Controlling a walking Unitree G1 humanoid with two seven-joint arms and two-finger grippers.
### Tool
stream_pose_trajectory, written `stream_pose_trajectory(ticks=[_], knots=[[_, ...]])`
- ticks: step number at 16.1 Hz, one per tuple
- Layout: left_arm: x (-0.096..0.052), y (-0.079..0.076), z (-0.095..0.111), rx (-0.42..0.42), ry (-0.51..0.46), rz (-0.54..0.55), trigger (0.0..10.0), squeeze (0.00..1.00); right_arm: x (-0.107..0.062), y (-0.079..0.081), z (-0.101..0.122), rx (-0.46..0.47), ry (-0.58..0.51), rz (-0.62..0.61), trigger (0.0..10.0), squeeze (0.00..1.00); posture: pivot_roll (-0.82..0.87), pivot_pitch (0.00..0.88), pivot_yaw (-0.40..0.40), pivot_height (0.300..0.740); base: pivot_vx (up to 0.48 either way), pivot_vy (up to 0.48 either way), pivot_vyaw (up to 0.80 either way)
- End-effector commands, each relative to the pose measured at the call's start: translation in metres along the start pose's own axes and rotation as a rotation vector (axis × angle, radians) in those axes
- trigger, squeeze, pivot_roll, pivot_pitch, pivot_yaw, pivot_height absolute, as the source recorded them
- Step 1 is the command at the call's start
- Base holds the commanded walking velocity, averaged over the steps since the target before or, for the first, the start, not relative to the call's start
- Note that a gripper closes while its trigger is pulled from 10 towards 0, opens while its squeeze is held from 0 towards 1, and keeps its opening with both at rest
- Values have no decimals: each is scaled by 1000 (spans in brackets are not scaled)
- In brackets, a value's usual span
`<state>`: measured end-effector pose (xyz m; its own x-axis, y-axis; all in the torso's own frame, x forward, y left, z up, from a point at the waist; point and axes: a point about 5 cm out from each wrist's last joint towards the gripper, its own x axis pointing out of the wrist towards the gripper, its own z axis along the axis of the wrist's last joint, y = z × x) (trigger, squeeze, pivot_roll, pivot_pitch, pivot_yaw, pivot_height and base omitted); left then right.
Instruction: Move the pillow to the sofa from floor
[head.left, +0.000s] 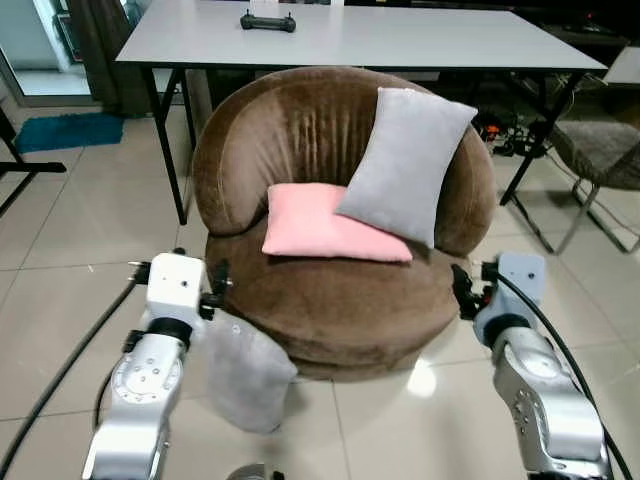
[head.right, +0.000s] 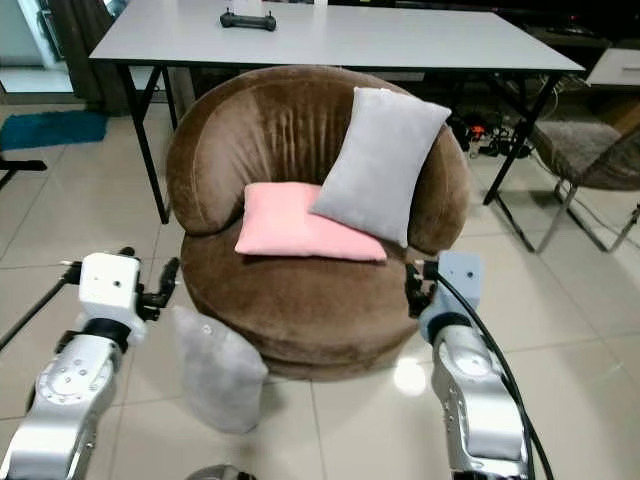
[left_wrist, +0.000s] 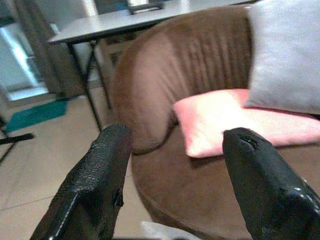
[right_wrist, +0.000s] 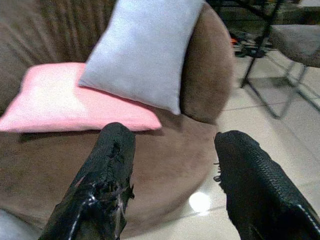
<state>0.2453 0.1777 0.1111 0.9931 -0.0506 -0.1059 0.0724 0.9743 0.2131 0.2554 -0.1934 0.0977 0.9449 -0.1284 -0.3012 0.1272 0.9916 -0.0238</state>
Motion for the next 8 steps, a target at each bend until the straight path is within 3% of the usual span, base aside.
stream_pose_trajectory(ticks=[1,8], knots=[[1,2,5,9,-12,-5,10000,0,-2,-2,-1,13,2,-14,10000,0,35,0,-33,740,0,480,0],[0,3,5,24,4,-28,10000,0,-6,-3,-5,32,12,-30,10000,0,48,0,-17,740,0,480,0]])
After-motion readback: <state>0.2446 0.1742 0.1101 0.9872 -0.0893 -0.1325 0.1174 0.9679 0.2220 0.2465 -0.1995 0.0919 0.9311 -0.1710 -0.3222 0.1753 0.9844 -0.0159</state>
